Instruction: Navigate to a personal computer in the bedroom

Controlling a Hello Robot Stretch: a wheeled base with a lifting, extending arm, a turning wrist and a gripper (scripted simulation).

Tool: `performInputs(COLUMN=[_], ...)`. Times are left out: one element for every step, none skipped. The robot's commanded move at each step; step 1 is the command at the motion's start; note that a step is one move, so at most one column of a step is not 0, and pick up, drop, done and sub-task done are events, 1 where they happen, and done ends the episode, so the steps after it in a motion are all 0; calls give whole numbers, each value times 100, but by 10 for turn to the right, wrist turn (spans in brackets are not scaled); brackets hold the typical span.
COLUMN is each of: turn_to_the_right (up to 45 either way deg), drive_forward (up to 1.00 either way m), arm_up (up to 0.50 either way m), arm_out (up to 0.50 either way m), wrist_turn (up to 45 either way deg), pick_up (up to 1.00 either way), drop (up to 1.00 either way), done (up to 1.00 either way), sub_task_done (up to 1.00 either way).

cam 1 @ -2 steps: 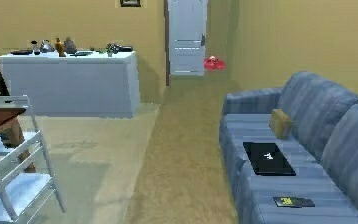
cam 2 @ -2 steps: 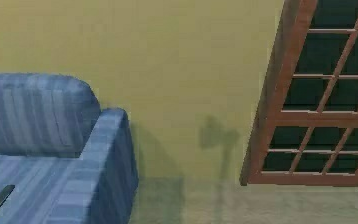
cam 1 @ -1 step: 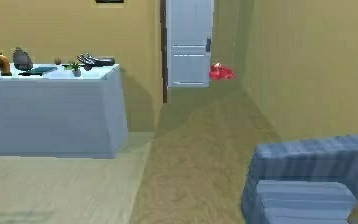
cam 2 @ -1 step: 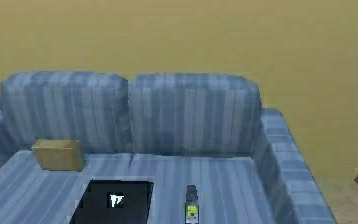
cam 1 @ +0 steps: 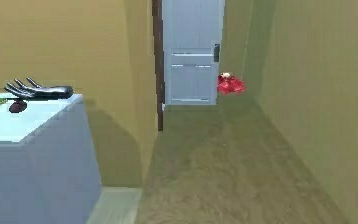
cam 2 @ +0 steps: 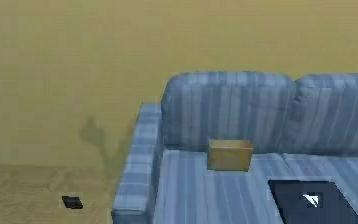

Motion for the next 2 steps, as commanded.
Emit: performInputs(turn_to_the_right=[0, 30], drive_forward=[100, 0], arm_up=[0, 0], arm_out=[0, 0], wrist_turn=[0, 0], pick_up=[0, 0], drop=[0, 0], done=[0, 0], sub_task_done=[0, 0])
